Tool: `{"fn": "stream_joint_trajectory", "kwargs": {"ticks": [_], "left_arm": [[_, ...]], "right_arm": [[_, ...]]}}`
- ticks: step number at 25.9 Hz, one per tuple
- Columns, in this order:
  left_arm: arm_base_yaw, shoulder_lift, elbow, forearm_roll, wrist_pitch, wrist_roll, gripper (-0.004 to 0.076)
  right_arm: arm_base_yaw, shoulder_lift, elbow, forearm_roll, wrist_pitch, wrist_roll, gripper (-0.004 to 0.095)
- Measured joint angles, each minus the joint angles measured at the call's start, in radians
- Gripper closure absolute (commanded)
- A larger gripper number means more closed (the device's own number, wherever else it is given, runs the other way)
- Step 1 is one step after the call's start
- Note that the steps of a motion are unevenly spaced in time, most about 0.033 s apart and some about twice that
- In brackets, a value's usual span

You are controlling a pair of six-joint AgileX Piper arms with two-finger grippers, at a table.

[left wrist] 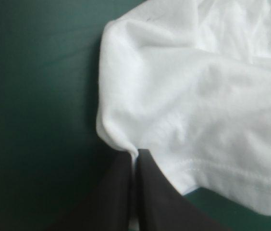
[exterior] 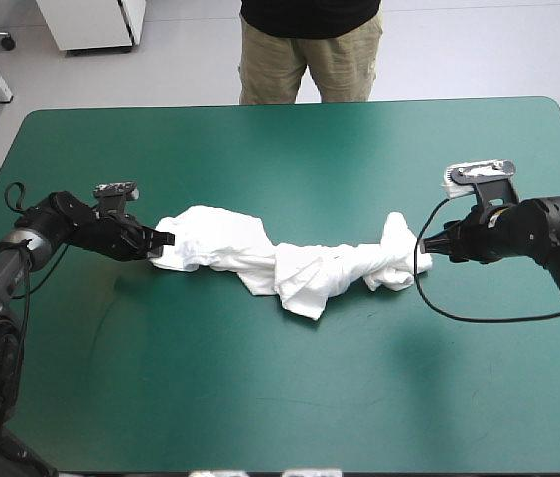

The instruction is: Fold the cloth

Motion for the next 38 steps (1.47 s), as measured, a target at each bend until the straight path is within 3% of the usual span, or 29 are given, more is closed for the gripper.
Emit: {"fn": "stream_joint_trajectory", "kwargs": {"ticks": [2, 6, 12, 20, 27, 30, 35, 38], "left_arm": [[0.000, -0.014, 0.000, 0.001, 0.005, 0.000, 0.0733], [0.000, -0.014, 0.000, 0.001, 0.012, 0.000, 0.0733], [0.000, -0.014, 0.000, 0.001, 0.016, 0.000, 0.0733], [0.000, -0.014, 0.000, 0.001, 0.018, 0.000, 0.0733], [0.000, -0.014, 0.000, 0.001, 0.039, 0.007, 0.0733], [0.000, -0.015, -0.001, 0.002, 0.122, 0.008, 0.0733], [0.000, -0.050, -0.001, 0.015, 0.357, 0.030, 0.0733], [0.000, -0.133, -0.001, 0.016, 0.398, 0.034, 0.0733]], "right_arm": [[-0.078, 0.107, 0.050, 0.124, -0.040, -0.109, 0.0477], [-0.090, 0.232, 0.055, 0.248, -0.097, -0.199, 0.0491], [-0.090, 0.357, 0.055, 0.265, -0.131, -0.233, 0.0556], [-0.091, 0.426, 0.055, 0.290, -0.151, -0.277, 0.0918], [-0.091, 0.427, 0.055, 0.306, -0.170, -0.291, 0.0923], [-0.091, 0.414, 0.055, 0.306, -0.107, -0.291, 0.0923], [-0.091, 0.284, 0.055, 0.313, 0.070, -0.317, 0.0923], [-0.091, 0.155, 0.054, 0.314, 0.111, -0.320, 0.0924]]}}
